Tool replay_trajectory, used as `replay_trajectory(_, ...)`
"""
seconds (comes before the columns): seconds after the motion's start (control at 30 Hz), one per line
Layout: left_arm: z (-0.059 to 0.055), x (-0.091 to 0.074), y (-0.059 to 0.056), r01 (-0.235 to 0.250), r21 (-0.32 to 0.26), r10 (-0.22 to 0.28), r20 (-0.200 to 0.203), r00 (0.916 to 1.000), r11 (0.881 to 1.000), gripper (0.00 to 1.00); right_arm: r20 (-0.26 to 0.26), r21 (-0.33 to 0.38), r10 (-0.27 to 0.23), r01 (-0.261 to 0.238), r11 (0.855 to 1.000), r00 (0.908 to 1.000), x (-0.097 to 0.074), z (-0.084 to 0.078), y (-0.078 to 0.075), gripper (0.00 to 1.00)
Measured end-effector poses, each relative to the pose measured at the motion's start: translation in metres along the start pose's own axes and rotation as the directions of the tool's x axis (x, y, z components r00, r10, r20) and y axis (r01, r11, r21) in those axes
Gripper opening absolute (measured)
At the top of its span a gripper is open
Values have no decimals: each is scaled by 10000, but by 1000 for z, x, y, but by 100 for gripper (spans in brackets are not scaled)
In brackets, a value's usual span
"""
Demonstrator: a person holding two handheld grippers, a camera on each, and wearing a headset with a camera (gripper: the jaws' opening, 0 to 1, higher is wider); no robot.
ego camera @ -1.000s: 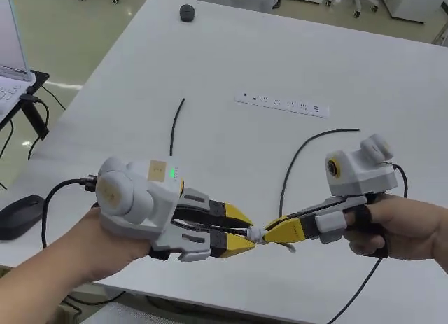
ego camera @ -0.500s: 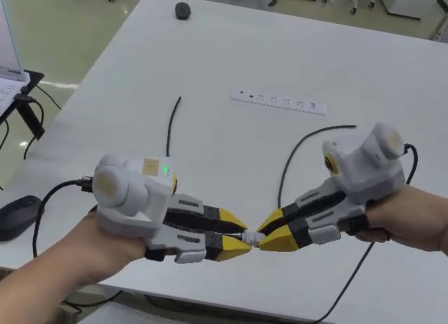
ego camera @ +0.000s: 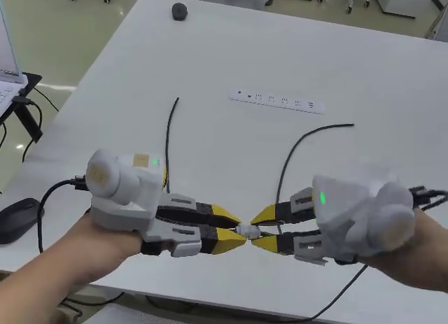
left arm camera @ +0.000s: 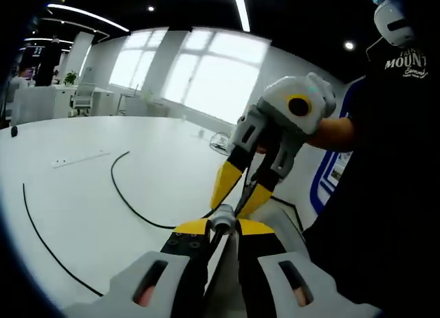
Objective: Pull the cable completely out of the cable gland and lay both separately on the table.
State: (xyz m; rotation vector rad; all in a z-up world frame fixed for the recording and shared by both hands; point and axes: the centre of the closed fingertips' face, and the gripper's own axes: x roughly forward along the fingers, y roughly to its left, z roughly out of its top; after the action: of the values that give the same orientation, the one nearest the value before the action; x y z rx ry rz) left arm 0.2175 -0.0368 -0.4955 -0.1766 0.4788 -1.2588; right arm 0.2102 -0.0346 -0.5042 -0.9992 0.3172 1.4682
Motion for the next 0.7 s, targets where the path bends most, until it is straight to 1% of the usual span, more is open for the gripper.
replay_trajectory(0.03,0,1,0,-20,-7,20,19,10000,10000,15,-224,-373,-263,255,9990,9994,1,-1,-1,6)
replay_trajectory(0.07,-1,1,-1,-11,-56,11,-30,10000,10000,15,-491,-466,-414,392,9981,9979,2,-2,3,6)
replay_trajectory(0.1,-2,1,-1,7,-77,-8,-57,10000,10000,15,-518,-483,-436,411,9980,9977,2,-2,3,6)
replay_trajectory(0.13,-3,0,-1,21,-39,-21,-65,10000,10000,15,-474,-789,-657,619,9950,9967,2,0,2,7)
replay_trajectory(0.17,-2,-1,-1,16,-33,-16,-16,10000,10000,15,-383,-781,-819,788,9938,9959,1,1,1,7)
replay_trajectory(0.2,0,-3,-1,57,-124,-56,74,10000,9999,15,-320,-699,-879,855,9939,9956,0,2,1,7)
replay_trajectory(0.27,1,-3,-2,130,-103,-130,65,9999,9999,15,-271,-571,-870,853,9947,9958,-1,3,0,7)
replay_trajectory(0.37,3,-3,-4,101,60,-101,43,9999,9999,15,-296,-633,-927,906,9939,9953,-2,3,-1,7)
replay_trajectory(0.43,2,-3,-4,99,209,-99,-3,10000,9997,15,-295,-607,-920,901,9941,9953,-2,3,-1,7)
replay_trajectory(0.47,1,-3,-4,129,219,-128,-60,9999,9997,15,-288,-509,-807,791,9956,9963,-2,3,1,8)
replay_trajectory(0.53,1,-3,-5,120,277,-119,-51,9999,9995,15,-249,-413,-794,783,9961,9965,-2,3,0,8)
replay_trajectory(0.57,1,-3,-5,115,298,-113,-47,9999,9995,15,-213,-270,-772,766,9967,9968,-3,3,-1,8)
replay_trajectory(0.63,2,-2,-8,107,413,-106,-21,9999,9991,15,91,488,-596,591,9971,9982,-4,4,0,8)
replay_trajectory(0.67,2,-2,-9,116,509,-114,-33,9999,9986,15,483,1328,-499,431,9902,9976,-7,7,0,9)
replay_trajectory(0.7,2,-2,-10,120,577,-118,-41,9999,9983,15,813,1970,-465,297,9800,9956,-8,8,-1,9)
